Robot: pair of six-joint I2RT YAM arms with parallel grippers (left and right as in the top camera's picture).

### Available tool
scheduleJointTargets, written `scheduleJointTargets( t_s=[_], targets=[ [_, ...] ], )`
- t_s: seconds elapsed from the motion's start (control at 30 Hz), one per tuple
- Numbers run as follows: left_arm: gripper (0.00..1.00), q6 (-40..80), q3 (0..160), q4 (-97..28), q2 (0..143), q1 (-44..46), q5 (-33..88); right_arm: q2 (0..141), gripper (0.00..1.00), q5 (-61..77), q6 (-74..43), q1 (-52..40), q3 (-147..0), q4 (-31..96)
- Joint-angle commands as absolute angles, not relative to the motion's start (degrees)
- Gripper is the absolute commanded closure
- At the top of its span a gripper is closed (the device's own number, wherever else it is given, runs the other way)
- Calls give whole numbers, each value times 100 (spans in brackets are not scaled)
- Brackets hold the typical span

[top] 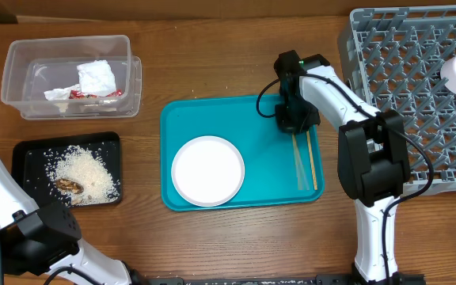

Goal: Sort waste into correct bins and load items into the dishwasher
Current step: 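Close the right gripper on the chopsticks and lift them, then carry the chopsticks with the right gripper and drop them into the rack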

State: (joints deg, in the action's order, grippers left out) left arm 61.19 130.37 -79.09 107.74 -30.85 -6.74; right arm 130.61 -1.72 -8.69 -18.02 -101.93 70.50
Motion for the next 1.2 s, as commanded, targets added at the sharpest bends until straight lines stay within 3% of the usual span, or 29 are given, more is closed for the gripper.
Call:
scheduleJointTargets(
  t_s=[0.0, 0.2, 0.53, 0.7, 1.17],
  targets=[
    [0, 6176, 13026, -7911, 10803, -3072, -790, 13200, 96, -27, -908, -1798, -10038, 7043],
    [0, 6176, 13026, -7913, 10803, -3072, -790, 13187, 96, -134, -803, -1697, -10822, 7795],
    [0, 6176, 13026, -7911, 10803, -3072, -790, 13061, 96, -899, -403, -827, -13635, 9421],
    [0, 6176, 13026, -7913, 10803, -3072, -790, 13050, 96, -871, -325, -115, -14147, 9327],
    [0, 6176, 13026, -7913, 10803, -3072, -790, 13100, 96, 810, 1817, 1151, -14140, 8661]
  ],
)
